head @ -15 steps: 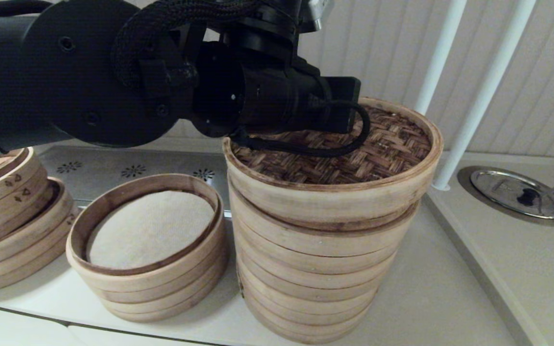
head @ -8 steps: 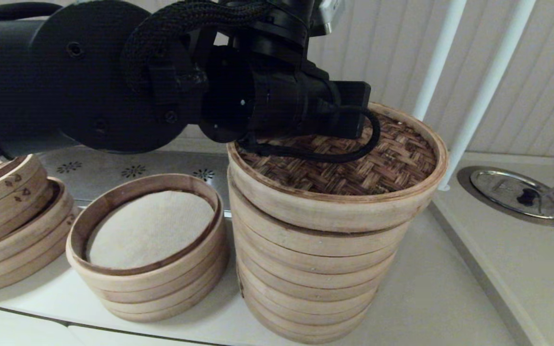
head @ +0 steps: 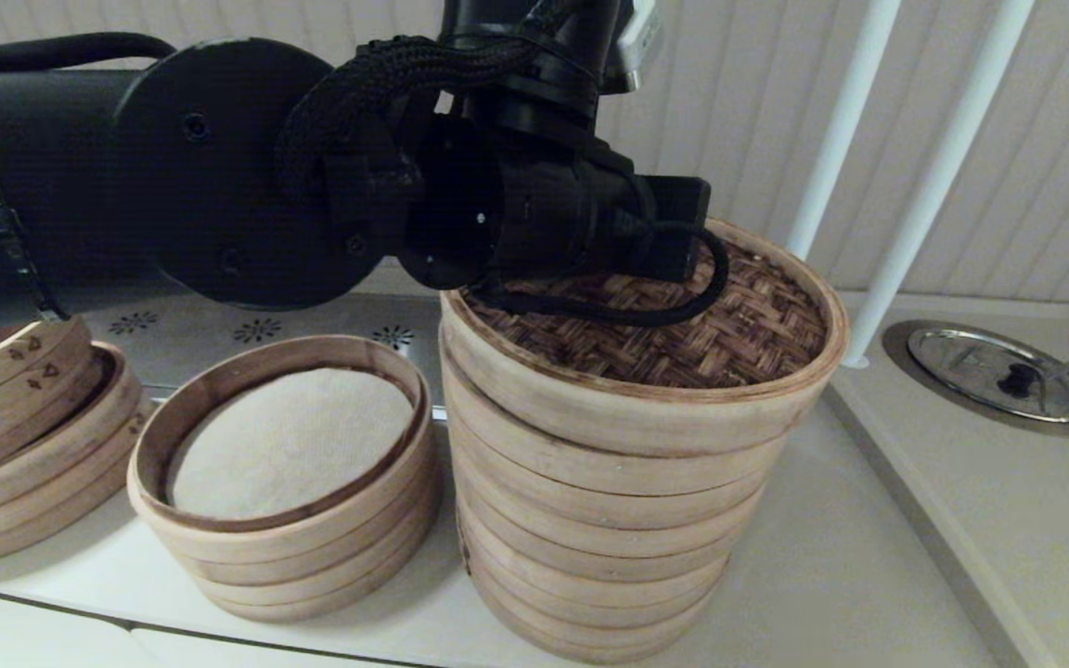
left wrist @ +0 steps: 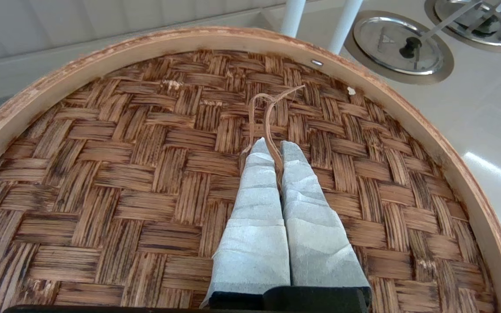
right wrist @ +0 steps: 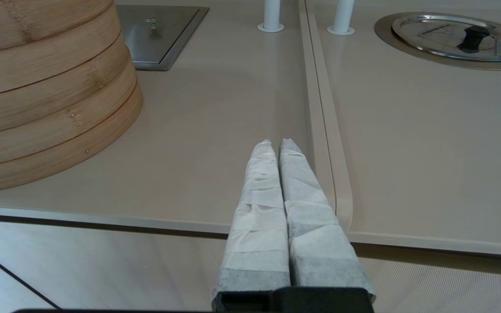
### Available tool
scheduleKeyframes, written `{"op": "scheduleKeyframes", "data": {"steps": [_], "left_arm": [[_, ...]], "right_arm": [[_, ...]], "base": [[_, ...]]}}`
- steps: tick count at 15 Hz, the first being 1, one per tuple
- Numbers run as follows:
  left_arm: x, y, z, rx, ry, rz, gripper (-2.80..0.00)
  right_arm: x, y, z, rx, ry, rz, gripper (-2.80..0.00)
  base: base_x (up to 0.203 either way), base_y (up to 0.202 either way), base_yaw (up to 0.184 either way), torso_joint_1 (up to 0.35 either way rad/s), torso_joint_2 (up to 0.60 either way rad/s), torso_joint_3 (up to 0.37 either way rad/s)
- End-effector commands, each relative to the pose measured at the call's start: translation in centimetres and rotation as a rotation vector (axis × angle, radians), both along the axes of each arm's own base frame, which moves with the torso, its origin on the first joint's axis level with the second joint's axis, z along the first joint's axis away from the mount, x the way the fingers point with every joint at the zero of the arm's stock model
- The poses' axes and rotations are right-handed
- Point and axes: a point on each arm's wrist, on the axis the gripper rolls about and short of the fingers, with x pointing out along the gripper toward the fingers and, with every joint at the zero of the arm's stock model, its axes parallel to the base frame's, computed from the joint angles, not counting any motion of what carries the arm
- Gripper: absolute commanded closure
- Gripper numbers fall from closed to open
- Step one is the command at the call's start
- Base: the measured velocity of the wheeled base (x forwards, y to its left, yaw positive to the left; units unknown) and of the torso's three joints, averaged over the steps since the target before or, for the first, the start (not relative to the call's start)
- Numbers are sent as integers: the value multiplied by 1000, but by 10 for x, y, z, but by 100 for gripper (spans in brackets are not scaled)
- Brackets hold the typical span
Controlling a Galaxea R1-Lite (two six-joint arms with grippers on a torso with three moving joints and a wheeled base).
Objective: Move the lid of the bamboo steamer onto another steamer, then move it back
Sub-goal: Put the steamer
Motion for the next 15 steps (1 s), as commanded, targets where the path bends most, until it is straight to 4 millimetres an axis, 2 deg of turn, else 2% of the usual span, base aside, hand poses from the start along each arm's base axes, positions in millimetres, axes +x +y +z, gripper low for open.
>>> {"op": "scheduleKeyframes", "data": {"steps": [1,11,15], "left_arm": [[5,4,2,-12,3,19,0],[22,10,-4,-23,17,67,0],[30,4,-16,0,37,74,0]], "right_arm": [[0,0,0,0,1,0,0],[0,0,0,0,1,0,0],[0,0,0,0,1,0,0]], "base": [[0,0,0,0,0,0],[0,0,0,0,0,0],[0,0,0,0,0,0]]}}
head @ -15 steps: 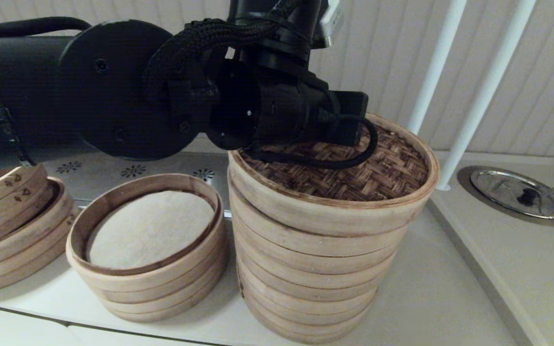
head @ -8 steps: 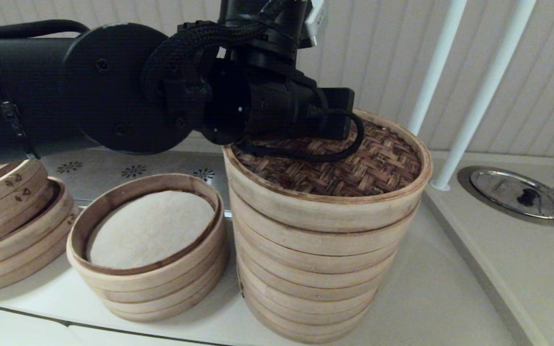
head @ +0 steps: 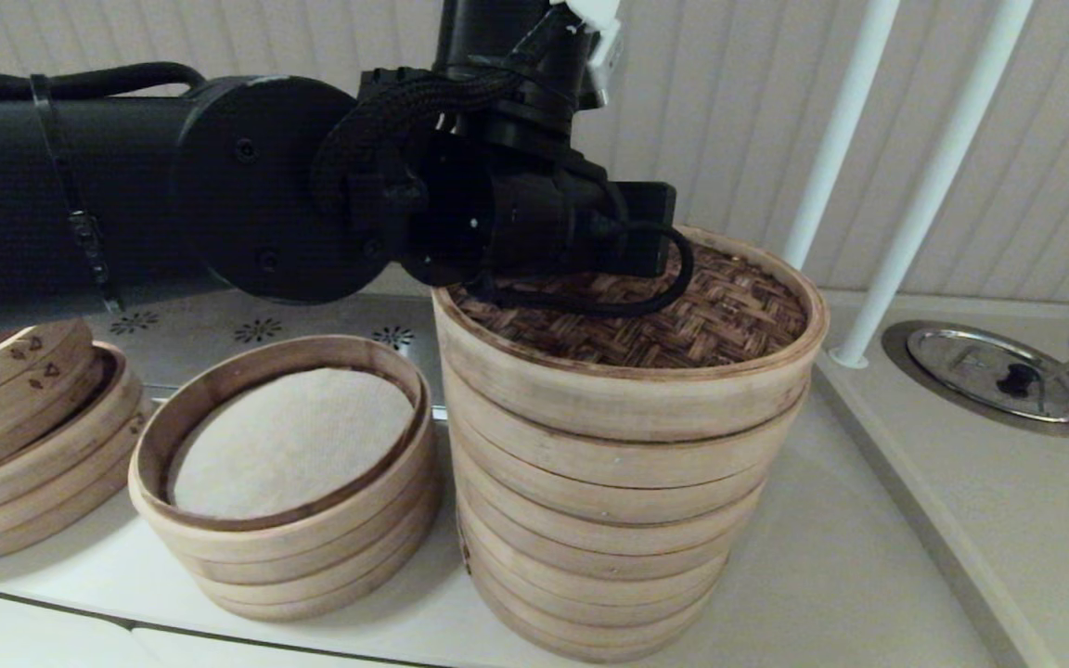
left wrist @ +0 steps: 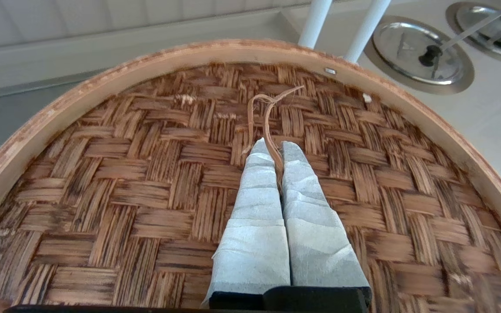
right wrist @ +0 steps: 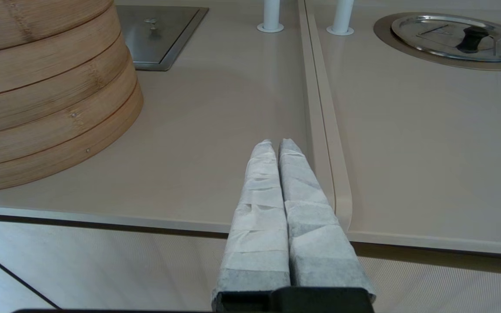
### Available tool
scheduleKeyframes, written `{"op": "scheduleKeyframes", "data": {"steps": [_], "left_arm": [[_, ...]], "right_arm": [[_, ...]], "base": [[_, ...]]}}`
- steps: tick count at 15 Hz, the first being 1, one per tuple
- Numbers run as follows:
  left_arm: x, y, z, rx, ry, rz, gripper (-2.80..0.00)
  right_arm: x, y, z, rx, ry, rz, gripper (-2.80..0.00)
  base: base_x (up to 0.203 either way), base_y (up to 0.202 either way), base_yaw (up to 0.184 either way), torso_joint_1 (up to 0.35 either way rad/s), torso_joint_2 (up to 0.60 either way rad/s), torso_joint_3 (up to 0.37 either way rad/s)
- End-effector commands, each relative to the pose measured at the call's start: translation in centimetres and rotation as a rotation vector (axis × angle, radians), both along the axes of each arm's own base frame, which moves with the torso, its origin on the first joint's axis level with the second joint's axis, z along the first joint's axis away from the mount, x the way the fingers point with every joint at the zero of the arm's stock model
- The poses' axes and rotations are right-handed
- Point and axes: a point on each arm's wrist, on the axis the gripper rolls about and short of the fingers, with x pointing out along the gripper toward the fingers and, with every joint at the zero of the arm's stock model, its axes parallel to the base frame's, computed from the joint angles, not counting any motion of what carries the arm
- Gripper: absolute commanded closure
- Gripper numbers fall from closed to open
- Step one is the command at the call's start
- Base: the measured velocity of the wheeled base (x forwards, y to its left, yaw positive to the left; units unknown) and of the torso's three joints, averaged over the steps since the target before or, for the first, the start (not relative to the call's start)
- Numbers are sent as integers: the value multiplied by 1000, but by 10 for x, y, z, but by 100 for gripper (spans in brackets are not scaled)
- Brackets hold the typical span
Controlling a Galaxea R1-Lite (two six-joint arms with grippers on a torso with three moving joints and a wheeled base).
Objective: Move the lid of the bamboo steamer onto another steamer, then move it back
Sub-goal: Put the steamer
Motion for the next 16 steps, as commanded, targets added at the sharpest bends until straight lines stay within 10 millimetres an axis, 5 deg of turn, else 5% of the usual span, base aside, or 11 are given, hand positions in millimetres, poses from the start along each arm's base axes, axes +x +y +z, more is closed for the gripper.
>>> {"op": "scheduleKeyframes", "data": {"steps": [1,13,14,16], "left_arm": [[4,-4,-8,14,18,6,0],[-13,9,-5,27,27,-3,0],[-13,9,-5,26,23,8,-280],[-13,10,-3,21,20,13,-280]], "right_arm": [[0,0,0,0,1,0,0],[0,0,0,0,1,0,0],[0,0,0,0,1,0,0],[0,0,0,0,1,0,0]], "base": [[0,0,0,0,0,0],[0,0,0,0,0,0],[0,0,0,0,0,0],[0,0,0,0,0,0]]}}
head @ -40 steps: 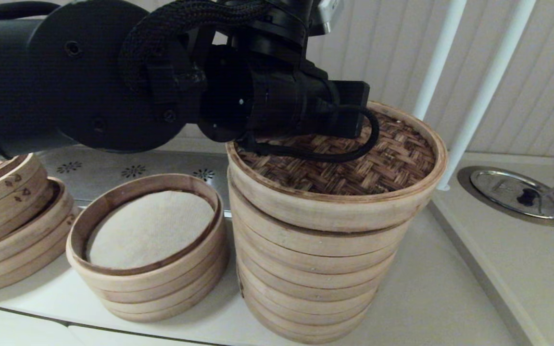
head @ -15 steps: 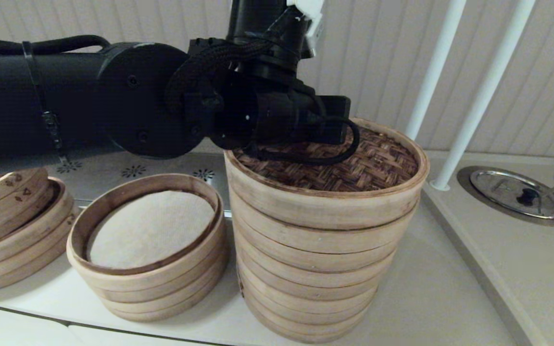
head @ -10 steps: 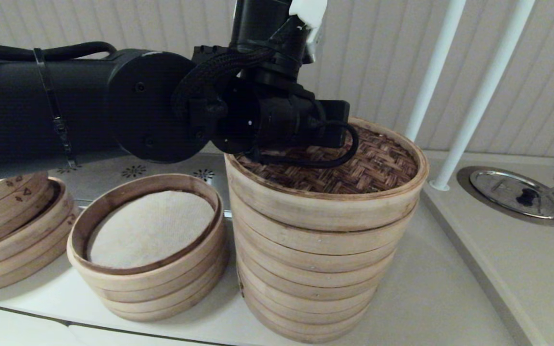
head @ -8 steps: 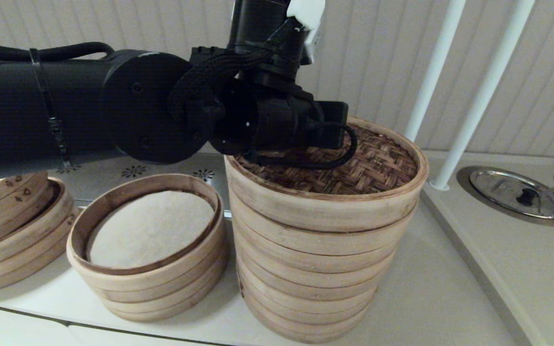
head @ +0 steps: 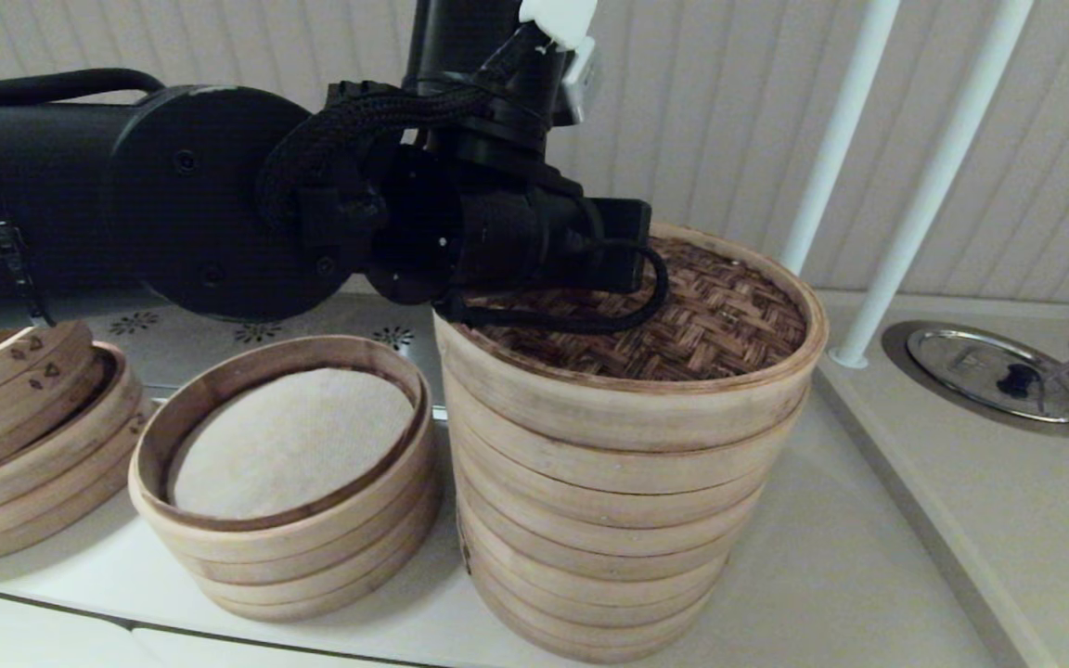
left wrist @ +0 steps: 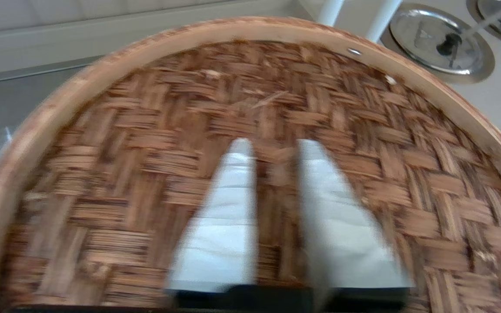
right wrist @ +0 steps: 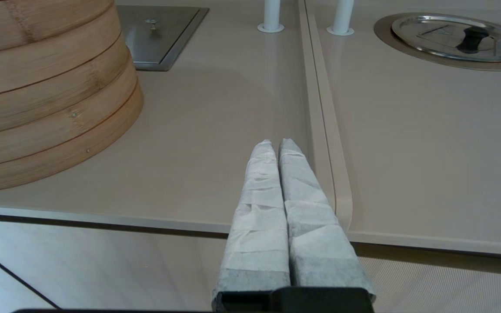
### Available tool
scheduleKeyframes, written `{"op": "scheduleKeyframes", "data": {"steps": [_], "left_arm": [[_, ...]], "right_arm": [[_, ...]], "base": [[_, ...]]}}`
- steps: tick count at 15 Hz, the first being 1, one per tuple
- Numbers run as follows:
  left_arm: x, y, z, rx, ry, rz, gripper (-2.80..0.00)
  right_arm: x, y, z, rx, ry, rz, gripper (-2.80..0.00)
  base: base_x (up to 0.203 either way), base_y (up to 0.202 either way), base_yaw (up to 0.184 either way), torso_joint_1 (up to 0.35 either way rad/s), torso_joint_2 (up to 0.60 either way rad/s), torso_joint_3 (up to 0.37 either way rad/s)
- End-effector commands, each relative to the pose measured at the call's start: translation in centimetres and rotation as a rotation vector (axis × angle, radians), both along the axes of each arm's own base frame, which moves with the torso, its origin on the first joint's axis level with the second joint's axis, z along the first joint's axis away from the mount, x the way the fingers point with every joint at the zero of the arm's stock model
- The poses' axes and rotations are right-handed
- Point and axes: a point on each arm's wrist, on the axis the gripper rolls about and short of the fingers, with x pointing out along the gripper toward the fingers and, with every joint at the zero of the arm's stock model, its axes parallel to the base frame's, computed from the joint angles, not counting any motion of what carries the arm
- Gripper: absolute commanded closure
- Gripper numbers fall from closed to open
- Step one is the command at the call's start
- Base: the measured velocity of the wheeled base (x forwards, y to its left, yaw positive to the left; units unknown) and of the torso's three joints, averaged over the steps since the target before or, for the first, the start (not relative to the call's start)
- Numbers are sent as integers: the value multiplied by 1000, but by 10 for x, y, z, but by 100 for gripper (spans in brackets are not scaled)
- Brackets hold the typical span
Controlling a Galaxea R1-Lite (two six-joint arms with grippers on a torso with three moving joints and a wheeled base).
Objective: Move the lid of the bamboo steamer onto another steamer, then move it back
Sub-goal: Put the steamer, then pick up the steamer
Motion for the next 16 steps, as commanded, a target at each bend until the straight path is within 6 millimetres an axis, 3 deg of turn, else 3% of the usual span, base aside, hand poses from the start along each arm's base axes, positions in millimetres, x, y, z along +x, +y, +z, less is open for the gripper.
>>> {"op": "scheduleKeyframes", "data": {"steps": [1,10,15,16], "left_arm": [[-2,2,4,-10,-8,3,-280],[-28,31,43,-91,-76,-7,-280],[-66,78,69,-125,-132,15,-280],[-76,91,72,-127,-142,35,0]], "right_arm": [[0,0,0,0,1,0,0],[0,0,0,0,1,0,0],[0,0,0,0,1,0,0],[0,0,0,0,1,-1,0]], "base": [[0,0,0,0,0,0],[0,0,0,0,0,0],[0,0,0,0,0,0],[0,0,0,0,0,0]]}}
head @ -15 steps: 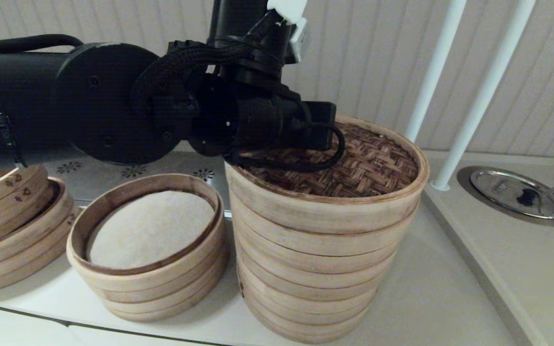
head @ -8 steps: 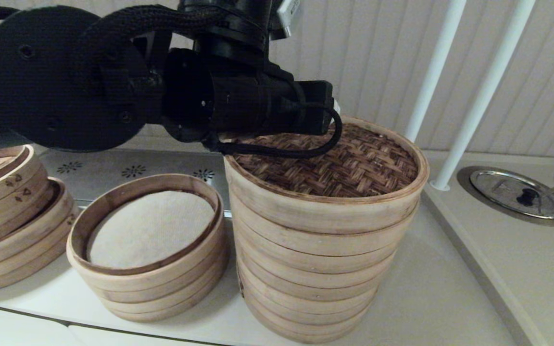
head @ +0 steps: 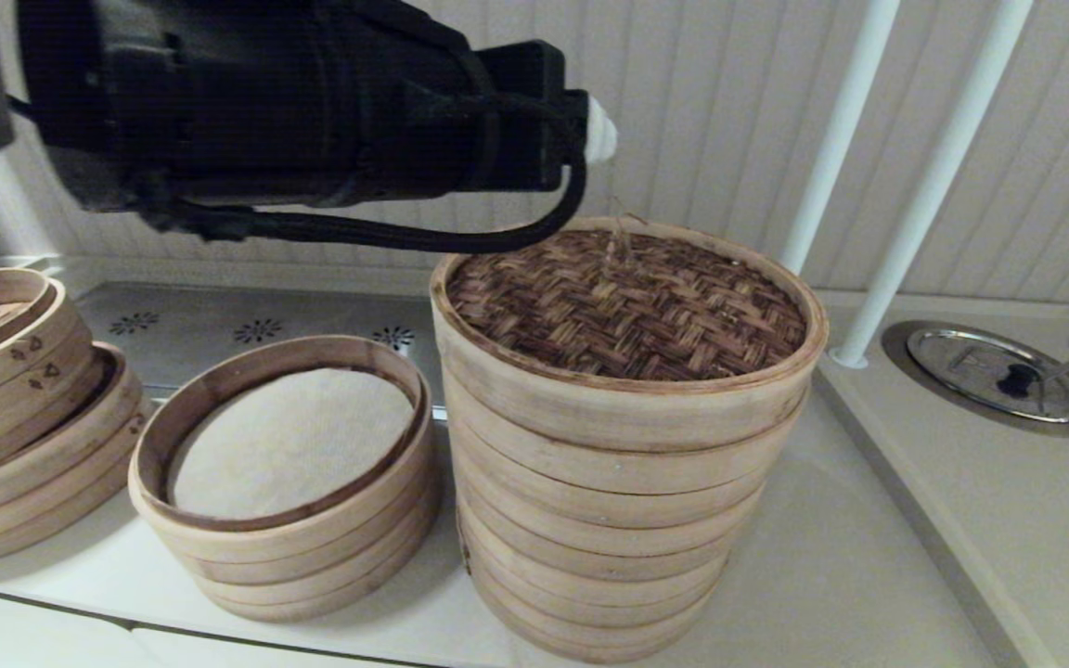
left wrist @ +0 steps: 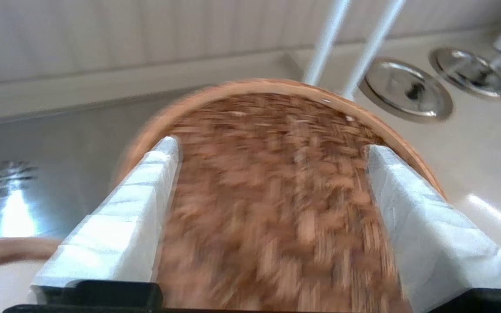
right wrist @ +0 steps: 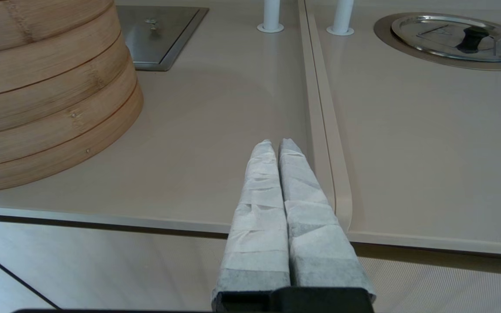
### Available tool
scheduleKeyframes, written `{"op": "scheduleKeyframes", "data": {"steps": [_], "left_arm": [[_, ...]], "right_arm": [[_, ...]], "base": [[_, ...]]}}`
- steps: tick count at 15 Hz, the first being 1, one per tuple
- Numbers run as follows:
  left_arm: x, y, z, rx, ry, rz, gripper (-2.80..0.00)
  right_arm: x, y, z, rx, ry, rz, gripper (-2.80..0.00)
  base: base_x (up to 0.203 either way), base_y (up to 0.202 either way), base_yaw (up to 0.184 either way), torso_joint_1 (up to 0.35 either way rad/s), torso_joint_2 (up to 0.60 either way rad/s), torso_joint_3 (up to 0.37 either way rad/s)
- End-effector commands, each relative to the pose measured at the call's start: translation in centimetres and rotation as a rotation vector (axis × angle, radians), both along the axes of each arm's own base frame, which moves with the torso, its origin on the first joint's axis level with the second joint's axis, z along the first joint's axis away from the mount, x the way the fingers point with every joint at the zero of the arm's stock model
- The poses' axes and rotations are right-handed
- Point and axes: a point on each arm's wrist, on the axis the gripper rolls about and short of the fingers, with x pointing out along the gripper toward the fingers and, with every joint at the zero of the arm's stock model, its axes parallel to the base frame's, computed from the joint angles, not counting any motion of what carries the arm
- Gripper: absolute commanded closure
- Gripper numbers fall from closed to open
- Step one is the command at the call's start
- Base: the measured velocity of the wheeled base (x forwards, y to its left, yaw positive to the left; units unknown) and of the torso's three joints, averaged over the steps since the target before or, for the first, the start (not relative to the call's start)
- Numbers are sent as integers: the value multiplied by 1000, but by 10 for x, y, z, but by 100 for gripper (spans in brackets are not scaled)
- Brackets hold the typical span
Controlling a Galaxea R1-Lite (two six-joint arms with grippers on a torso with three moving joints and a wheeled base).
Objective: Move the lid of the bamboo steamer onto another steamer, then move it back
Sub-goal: Pick up the steamer
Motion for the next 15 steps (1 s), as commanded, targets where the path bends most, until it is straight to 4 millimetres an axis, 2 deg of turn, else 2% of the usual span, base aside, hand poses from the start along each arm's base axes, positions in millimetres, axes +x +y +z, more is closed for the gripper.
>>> {"op": "scheduleKeyframes", "data": {"steps": [1,7,9,12,15], "left_arm": [[-29,43,14,-39,-36,34,0],[-63,140,-21,11,-21,264,0],[-75,171,-44,44,0,389,0],[-113,204,-77,52,-4,468,0],[-153,226,-122,61,-9,518,0]], "right_arm": [[0,0,0,0,1,0,0],[0,0,0,0,1,0,0],[0,0,0,0,1,0,0],[0,0,0,0,1,0,0],[0,0,0,0,1,0,0]], "base": [[0,0,0,0,0,0],[0,0,0,0,0,0],[0,0,0,0,0,0],[0,0,0,0,0,0],[0,0,0,0,0,0]]}}
